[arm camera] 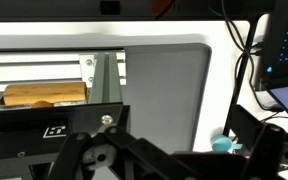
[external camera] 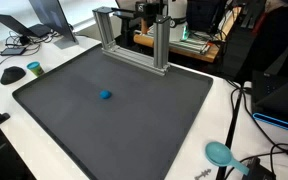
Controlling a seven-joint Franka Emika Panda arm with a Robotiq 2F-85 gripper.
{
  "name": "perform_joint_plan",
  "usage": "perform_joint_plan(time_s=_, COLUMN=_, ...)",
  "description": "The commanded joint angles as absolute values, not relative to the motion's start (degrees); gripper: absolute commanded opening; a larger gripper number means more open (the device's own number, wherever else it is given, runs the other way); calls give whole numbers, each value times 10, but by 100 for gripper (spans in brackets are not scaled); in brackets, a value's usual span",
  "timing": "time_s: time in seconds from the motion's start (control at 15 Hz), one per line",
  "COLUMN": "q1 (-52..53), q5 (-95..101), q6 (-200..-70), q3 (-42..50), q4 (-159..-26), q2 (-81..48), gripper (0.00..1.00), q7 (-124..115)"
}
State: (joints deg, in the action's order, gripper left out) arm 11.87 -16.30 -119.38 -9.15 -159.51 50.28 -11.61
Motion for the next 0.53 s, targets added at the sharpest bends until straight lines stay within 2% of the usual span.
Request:
perform_joint_plan(time_s=0.0, q1=115, q5=-165, q6=-1191, q3=-94, q4=-1596, q2=502, gripper=100, q7=-114)
perform_joint_plan(time_s=0.47, q1=87, q5=-121, q6=-1185, q3=-108, q4=-1582, q2=499, gripper=100, q7=-123)
